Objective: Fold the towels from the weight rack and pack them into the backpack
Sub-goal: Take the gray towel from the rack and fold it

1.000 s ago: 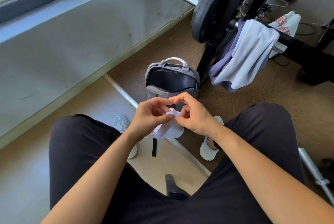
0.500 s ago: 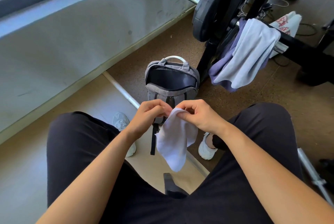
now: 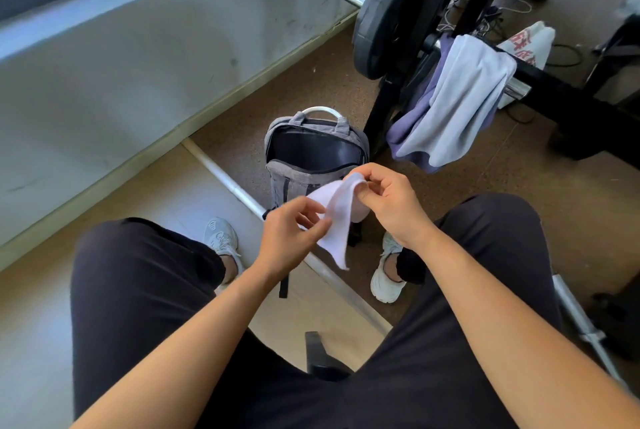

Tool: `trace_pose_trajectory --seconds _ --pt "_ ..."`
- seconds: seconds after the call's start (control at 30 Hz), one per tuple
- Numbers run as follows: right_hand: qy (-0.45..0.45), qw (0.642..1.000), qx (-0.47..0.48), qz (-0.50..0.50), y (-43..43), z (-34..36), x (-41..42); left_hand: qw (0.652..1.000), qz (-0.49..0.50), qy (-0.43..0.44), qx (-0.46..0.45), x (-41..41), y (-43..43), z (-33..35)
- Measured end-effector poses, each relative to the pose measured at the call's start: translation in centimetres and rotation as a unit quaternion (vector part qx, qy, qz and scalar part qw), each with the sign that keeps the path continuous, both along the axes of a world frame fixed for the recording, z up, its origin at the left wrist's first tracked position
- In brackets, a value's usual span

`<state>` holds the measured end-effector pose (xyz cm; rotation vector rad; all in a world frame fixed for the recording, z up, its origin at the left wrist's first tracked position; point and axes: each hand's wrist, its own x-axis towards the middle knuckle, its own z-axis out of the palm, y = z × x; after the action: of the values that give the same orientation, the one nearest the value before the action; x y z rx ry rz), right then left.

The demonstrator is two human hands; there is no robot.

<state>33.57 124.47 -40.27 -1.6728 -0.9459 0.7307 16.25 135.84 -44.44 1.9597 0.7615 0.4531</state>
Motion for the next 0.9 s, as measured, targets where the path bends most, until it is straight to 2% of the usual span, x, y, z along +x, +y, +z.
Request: trace_pose_trajectory --seconds 0.07,0.23,0.53,0.6,0.73,0.9 --pt "0.008 1.0 0.007 -0.001 0.0 0.2 -0.2 0.998 0.058 -0.017 0.019 0.3 0.3 -0.1" --pt "0.015 1.0 0.014 -0.004 0.3 0.5 -0.7 1.0 0.011 -0.014 -0.007 0.9 0.0 -0.4" --pt "-0.049 0.997 -0.011 -0.059 0.1 0.3 0.2 0.998 0.049 -0.039 -0.032 0.6 1.0 -0.4" --pt "-0.057 0.995 -0.011 -0.078 0.1 0.4 0.5 0.998 0.026 -0.046 -0.023 0.5 1.2 0.0" --pt "-0.067 0.994 0.012 -0.085 0.0 0.8 0.2 0.996 -0.077 -0.003 0.039 0.4 0.4 -0.5" --pt "-0.066 0.995 0.036 -0.068 0.0 1.4 -0.6 0.997 -0.06 -0.008 0.057 0.8 -0.4 -0.6"
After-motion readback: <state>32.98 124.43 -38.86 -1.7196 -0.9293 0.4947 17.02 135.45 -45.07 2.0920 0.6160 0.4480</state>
